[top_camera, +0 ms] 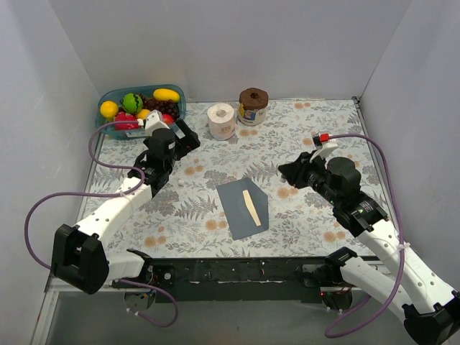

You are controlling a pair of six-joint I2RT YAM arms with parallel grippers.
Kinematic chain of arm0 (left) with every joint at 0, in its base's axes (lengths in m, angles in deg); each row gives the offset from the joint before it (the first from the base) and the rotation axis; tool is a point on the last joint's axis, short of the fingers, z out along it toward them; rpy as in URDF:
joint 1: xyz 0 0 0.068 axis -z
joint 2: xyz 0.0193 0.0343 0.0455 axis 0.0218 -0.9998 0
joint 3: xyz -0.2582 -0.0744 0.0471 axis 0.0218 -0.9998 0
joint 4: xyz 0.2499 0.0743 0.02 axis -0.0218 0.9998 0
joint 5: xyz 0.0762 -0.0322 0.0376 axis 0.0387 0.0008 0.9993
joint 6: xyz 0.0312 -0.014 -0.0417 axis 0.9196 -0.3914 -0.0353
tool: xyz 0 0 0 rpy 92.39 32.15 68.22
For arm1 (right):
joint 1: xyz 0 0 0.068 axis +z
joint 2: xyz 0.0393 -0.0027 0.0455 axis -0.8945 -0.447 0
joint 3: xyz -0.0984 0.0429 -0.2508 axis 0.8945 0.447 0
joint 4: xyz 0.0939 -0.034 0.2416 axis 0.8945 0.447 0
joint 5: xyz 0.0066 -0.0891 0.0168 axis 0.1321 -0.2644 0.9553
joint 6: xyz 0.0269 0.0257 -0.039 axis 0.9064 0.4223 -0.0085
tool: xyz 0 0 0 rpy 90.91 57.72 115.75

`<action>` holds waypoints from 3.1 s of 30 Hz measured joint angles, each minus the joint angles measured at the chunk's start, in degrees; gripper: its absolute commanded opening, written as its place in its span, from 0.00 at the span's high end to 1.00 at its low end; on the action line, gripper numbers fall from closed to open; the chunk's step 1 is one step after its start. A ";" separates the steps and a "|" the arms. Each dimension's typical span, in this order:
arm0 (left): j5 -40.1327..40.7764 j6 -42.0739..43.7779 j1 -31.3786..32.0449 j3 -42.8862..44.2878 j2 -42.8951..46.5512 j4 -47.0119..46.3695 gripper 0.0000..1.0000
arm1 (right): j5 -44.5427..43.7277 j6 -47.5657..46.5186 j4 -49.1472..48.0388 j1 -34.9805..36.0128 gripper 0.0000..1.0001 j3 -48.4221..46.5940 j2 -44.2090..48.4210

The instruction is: Place the letter into the envelope and seal it

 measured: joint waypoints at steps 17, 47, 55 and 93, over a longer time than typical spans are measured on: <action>-12.87 -1.05 -7.43 -0.02 0.55 0.55 0.02 | 2.19 0.04 -1.44 0.00 0.99 2.64 -3.85; -30.27 -19.19 -17.46 -12.33 -12.74 -2.84 0.23 | 2.56 2.23 -3.26 0.00 0.99 10.34 4.48; -30.10 -23.30 -17.49 -14.95 -12.20 -1.92 0.38 | 2.51 2.40 -3.39 0.00 0.99 11.67 6.10; -27.08 -38.14 -17.49 -10.78 -17.27 8.20 0.52 | -1.25 2.32 -3.76 0.00 0.99 15.02 11.74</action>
